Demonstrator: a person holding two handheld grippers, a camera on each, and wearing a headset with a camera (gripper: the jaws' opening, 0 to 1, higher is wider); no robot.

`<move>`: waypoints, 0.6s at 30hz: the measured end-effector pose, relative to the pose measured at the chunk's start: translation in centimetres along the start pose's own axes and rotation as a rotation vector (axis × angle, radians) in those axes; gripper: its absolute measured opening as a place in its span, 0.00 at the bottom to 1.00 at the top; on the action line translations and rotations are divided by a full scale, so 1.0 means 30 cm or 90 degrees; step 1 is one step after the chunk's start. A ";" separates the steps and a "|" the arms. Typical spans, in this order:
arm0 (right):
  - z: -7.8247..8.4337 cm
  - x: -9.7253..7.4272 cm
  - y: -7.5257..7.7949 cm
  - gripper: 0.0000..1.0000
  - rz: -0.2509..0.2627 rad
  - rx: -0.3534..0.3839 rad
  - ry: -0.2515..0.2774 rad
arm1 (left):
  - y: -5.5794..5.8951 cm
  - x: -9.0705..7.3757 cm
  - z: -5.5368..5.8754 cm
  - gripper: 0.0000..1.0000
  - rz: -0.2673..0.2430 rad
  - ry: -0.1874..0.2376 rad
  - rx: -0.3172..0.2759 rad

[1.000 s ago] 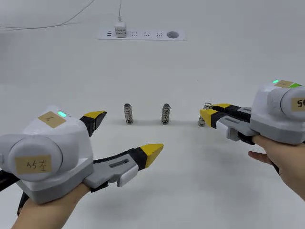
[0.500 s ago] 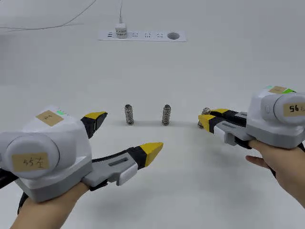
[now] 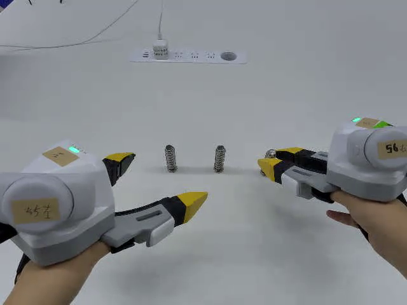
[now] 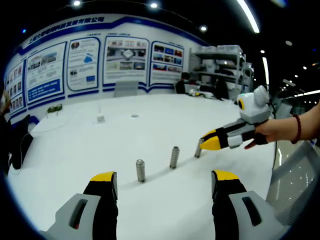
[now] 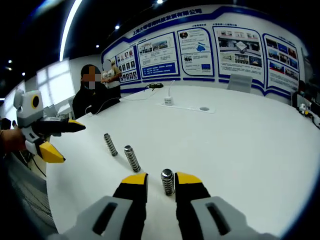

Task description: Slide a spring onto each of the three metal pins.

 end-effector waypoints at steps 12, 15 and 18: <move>-0.018 -0.073 -0.033 0.43 0.004 0.006 0.007 | -0.008 -0.025 -0.025 0.82 0.005 0.007 -0.002; -0.015 -0.091 -0.045 0.46 -0.002 -0.006 0.006 | -0.007 -0.030 -0.019 0.83 0.012 -0.004 -0.004; -0.013 -0.111 -0.059 0.51 -0.007 -0.002 0.003 | -0.005 -0.039 -0.015 0.84 0.015 -0.007 -0.006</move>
Point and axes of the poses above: the centre of the closed fingertips' face, and the gripper's own axes: x roughly forward along the fingers, y roughly to its right, z roughly out of its underside, the point moved 10 cm from there along -x, roughly backward along the fingers, and after that the axes turned 14 degrees about x, right-handed, at the moved point
